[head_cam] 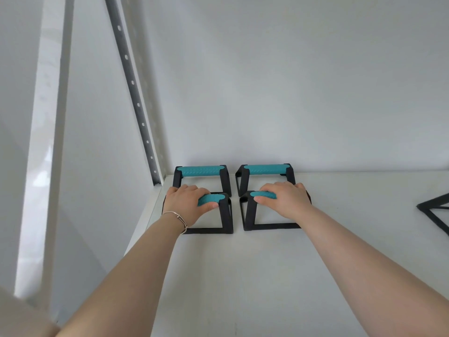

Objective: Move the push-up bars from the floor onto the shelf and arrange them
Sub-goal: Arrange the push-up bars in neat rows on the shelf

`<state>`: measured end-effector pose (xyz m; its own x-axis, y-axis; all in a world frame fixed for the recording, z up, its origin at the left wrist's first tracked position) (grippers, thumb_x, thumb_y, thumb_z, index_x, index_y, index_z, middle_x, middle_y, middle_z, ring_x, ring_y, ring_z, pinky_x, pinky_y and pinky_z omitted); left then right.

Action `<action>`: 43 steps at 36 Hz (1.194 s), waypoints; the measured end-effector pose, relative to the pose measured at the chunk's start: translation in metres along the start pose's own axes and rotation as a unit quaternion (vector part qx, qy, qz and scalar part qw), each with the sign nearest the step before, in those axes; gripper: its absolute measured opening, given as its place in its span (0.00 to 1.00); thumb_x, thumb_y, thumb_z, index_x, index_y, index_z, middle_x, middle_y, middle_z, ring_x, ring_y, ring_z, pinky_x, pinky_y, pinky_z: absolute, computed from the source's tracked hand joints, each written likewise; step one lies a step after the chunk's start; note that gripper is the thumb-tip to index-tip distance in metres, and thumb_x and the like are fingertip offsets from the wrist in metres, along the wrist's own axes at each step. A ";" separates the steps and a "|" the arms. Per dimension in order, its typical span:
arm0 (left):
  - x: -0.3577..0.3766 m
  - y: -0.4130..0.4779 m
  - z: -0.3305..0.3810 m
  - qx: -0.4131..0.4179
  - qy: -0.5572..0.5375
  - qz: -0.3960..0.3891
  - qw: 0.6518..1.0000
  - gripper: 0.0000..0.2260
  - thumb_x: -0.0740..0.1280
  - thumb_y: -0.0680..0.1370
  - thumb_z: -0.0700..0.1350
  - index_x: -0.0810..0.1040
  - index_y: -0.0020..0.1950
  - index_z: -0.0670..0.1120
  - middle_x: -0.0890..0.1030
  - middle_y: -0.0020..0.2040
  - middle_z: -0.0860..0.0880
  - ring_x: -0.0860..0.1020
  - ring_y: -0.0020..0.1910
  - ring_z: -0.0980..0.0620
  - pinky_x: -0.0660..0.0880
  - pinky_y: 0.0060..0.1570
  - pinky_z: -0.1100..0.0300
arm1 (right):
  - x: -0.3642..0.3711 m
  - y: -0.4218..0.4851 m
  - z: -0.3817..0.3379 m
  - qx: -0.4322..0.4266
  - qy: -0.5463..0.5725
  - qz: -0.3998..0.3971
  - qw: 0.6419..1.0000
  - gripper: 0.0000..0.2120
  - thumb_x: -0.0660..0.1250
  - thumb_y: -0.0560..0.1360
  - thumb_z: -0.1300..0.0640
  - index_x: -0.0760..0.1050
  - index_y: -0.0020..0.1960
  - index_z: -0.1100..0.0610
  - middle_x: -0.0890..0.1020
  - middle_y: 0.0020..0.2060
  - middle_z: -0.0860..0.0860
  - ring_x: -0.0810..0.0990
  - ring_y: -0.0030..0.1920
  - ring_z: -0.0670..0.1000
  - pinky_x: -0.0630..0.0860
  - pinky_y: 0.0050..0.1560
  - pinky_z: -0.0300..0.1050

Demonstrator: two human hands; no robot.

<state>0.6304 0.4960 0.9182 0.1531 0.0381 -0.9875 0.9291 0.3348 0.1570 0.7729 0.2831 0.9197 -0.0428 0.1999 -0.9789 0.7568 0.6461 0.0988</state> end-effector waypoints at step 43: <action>-0.002 0.006 0.006 -0.008 0.005 -0.007 1.000 0.26 0.48 0.76 0.70 0.73 0.64 0.59 0.75 0.46 0.56 0.72 0.50 0.52 0.67 0.55 0.53 | 0.001 -0.001 0.001 0.001 -0.009 0.012 1.000 0.24 0.51 0.73 0.27 0.75 0.58 0.36 0.76 0.45 0.42 0.72 0.55 0.49 0.63 0.55 0.50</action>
<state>0.6382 0.4923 0.9213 0.1356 0.0429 -0.9898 0.9255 0.3510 0.1420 0.7732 0.2819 0.9185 -0.0133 0.2015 -0.9794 0.7585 0.6403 0.1214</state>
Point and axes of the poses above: each hand's wrist, its own y-axis towards the middle knuckle, its own x-axis out of the palm, z = x × y, the point moved 9 cm from there along y, towards the middle knuckle
